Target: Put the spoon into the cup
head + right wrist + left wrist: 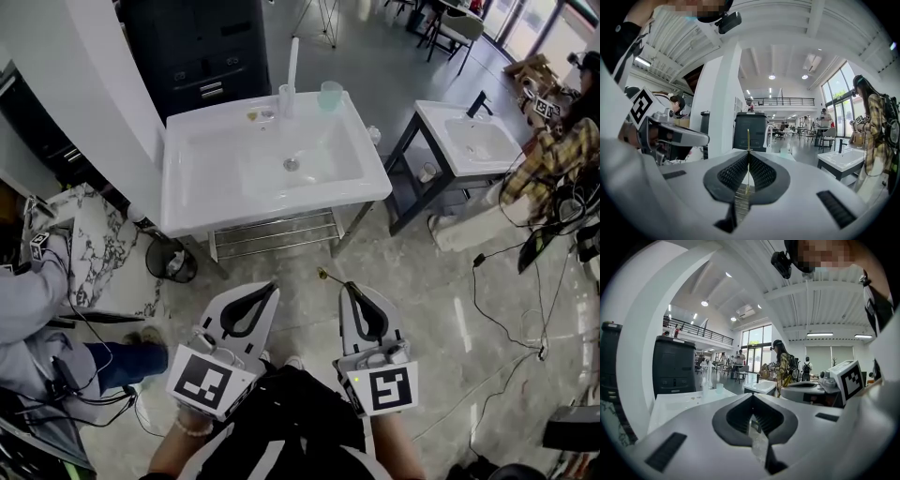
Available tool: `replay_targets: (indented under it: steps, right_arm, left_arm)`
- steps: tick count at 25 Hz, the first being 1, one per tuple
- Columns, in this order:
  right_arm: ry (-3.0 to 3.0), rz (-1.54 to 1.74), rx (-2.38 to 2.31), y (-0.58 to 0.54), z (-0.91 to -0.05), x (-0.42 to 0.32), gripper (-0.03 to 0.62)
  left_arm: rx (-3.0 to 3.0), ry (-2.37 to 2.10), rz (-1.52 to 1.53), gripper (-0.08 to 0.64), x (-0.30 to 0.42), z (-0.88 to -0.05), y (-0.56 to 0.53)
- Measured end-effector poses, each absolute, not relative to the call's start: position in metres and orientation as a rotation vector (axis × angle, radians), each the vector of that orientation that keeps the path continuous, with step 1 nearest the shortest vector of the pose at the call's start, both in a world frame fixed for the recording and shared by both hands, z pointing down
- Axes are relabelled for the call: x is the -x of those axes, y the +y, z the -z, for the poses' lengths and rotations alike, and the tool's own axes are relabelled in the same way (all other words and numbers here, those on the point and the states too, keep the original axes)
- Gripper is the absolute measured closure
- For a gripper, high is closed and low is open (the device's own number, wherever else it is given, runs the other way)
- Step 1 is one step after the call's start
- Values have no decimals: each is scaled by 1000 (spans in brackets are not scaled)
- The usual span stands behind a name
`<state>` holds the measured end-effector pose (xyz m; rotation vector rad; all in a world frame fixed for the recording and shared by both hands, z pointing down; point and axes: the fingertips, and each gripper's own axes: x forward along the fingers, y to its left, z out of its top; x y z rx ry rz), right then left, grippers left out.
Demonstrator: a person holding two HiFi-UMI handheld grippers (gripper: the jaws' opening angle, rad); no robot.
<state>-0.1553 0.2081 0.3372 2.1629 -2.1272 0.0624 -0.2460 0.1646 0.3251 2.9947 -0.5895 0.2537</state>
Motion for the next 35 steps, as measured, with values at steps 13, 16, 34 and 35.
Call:
replay_targets:
  steps: [13, 16, 34, 35]
  right_arm:
    - [-2102, -100, -2233, 247, -340, 118, 584]
    - [-2075, -104, -2258, 257, -341, 112, 584]
    - [-1960, -113, -2347, 270, -345, 88, 584]
    - [-1957, -113, -2351, 269, -345, 85, 584]
  left_arm:
    - [-3024, -566, -258, 560, 214, -332, 196]
    - [-3035, -542, -269, 560, 208, -331, 203]
    - [-3053, -328, -221, 561, 161, -329, 212]
    - [-3056, -320, -220, 560, 157, -329, 211]
